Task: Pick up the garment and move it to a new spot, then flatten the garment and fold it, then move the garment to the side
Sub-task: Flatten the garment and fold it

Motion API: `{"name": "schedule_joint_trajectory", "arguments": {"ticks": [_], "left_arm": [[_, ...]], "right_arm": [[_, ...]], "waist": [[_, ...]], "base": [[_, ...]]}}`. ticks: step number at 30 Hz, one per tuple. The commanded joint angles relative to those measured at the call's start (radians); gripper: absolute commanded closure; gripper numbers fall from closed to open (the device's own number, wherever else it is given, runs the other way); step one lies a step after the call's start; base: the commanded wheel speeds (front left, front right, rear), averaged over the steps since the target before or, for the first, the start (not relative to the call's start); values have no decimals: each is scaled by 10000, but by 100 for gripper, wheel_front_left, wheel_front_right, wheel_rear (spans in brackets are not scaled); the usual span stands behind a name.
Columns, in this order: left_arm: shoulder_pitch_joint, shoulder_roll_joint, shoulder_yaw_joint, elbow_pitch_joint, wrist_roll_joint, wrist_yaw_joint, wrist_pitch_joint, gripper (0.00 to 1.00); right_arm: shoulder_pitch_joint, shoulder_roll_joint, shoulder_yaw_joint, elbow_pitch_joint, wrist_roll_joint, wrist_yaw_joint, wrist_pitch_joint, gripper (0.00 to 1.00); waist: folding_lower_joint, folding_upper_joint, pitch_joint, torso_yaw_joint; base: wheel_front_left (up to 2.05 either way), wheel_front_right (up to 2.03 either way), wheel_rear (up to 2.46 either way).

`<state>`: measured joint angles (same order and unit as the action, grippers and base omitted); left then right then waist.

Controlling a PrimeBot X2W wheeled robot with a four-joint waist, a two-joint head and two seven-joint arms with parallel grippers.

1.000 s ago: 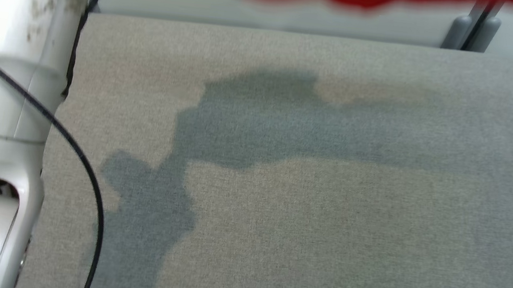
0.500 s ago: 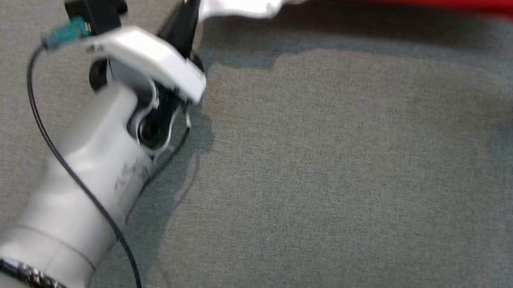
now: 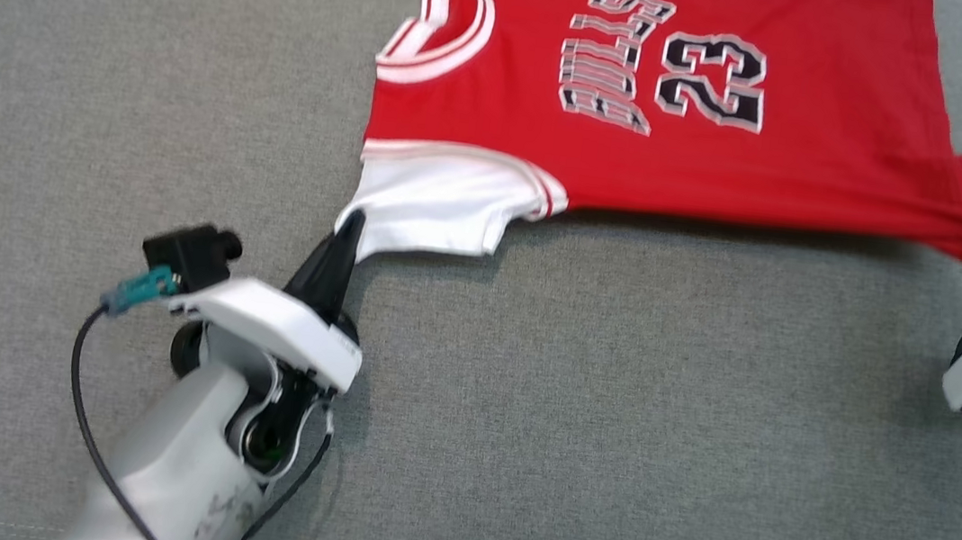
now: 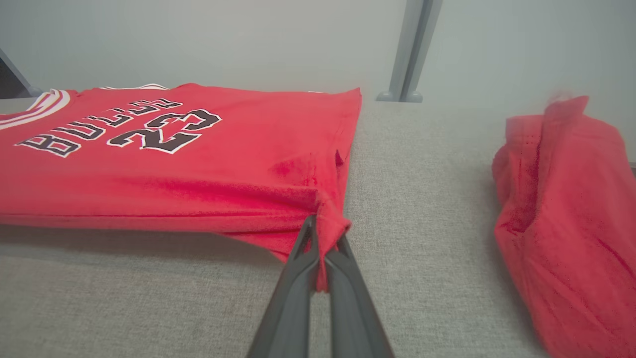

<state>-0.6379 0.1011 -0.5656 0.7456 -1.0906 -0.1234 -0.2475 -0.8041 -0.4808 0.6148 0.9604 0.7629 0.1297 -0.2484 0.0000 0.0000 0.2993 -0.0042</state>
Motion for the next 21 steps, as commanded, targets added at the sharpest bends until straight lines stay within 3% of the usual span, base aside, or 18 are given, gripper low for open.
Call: {"name": "schedule_joint_trajectory", "arguments": {"ticks": [1, 10, 14, 21], "left_arm": [[403, 410, 333, -363, 277, -25, -137, 100], [2268, 395, 515, -1188, 654, 438, -141, 100], [2987, 472, 457, -1608, 719, 757, -141, 100], [4047, 832, 191, -2627, 829, 1510, 327, 100]], "right_arm": [[766, -233, -18, -245, 312, 10, -132, 100], [2414, -322, 560, -548, 1926, 10, 419, 100], [3081, -667, 1118, -1136, 2491, 10, 724, 100], [3411, -1682, 2267, -949, 1314, 10, 82, 100]], "waist": [[0, 0, -362, -13], [0, 0, -1186, 105], [0, 0, -1506, 173], [0, 0, -1837, 309]], "base": [[0, 0, 0], [0, 0, 0], [0, 0, 0], [0, 0, 0]]}}
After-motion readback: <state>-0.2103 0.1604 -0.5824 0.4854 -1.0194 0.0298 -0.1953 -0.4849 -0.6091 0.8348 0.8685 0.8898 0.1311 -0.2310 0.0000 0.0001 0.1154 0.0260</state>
